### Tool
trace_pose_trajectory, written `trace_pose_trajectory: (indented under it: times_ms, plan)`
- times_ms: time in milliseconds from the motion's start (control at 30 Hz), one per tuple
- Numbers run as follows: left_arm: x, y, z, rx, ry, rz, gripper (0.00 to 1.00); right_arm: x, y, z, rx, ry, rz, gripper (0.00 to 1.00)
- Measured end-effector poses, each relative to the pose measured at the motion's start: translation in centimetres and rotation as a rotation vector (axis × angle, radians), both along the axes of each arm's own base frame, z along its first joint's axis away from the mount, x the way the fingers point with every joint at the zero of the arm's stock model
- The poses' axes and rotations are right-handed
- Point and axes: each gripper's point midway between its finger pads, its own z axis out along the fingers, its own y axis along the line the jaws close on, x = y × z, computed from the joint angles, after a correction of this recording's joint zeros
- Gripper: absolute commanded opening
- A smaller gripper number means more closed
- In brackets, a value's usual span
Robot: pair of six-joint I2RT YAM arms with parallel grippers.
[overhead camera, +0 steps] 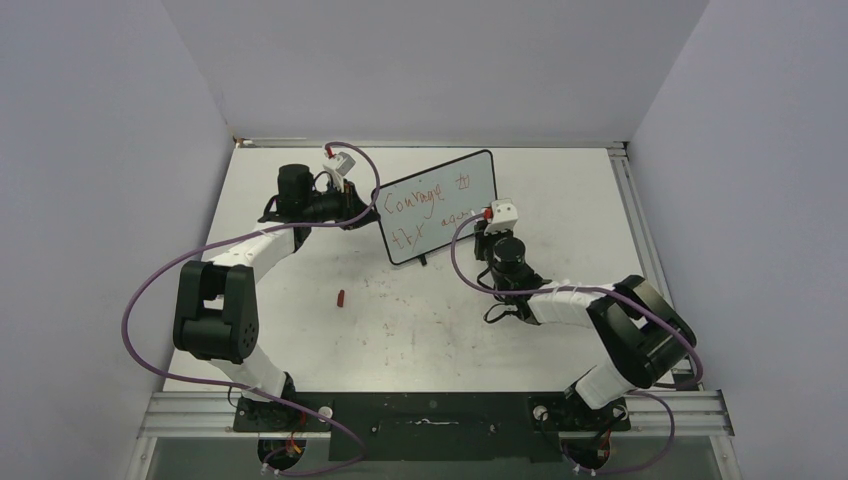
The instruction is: Write a sentence on the whiteboard
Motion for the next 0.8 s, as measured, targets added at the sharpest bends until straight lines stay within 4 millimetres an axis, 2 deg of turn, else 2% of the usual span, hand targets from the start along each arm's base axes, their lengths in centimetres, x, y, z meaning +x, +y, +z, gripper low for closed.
trace_pose_trajectory:
  times_ms: [567,800]
  plan:
    - [0.0,0.0,0.0,0.000,0.000,0.000,0.00,0.3,0.0,-0.4,0.006,0.010,-0.006,0.05]
    - [0.0,0.0,0.0,-0.001,0.000,-0.002,0.00,-0.1,-0.1,-1.7,0.004,0.040,-0.010,0.05]
